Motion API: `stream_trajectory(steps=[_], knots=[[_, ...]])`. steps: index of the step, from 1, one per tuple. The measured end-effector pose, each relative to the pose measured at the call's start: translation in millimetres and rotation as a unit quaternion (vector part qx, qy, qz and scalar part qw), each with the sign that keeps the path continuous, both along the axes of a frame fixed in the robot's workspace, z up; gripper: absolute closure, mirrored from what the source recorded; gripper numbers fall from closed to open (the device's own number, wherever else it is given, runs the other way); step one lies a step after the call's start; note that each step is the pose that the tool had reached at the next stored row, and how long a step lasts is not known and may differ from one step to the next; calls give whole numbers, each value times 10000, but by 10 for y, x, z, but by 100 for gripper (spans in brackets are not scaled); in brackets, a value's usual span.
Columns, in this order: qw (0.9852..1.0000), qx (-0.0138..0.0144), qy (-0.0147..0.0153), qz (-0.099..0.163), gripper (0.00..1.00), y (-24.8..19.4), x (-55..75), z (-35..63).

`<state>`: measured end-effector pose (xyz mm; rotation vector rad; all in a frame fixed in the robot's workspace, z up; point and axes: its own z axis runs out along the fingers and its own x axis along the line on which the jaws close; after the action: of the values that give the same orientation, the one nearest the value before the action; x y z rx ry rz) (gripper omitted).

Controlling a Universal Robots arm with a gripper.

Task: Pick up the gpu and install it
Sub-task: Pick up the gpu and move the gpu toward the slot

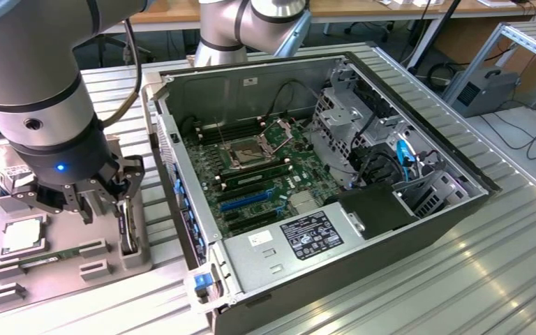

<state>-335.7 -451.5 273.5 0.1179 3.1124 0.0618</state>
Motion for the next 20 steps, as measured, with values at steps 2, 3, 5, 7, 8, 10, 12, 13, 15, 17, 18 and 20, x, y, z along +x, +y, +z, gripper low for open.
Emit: stream_trajectory(steps=[2, 3, 5, 7, 8, 10, 12, 13, 15, 17, 18, 20], knots=[[10000, 0, 0, 0, 58, 0, 0, -5], [10000, 0, 0, 0, 58, 0, 0, -8], [10000, 0, 0, 0, 58, 0, 0, -13], [10000, 0, 0, 0, 58, 0, 0, -17], [10000, 0, 0, 0, 58, 0, 0, -20], [10000, 0, 0, 0, 58, 0, 0, -24], [10000, 0, 0, 0, 58, 0, 0, -28], [10000, 0, 0, 0, 58, 0, 0, -30], [10000, 0, 0, 0, 58, 0, 0, -36], [10000, 0, 0, 0, 58, 0, 0, -40], [10000, 0, 0, 0, 58, 0, 0, -42], [10000, 0, 0, 0, 58, 0, 0, -45]])
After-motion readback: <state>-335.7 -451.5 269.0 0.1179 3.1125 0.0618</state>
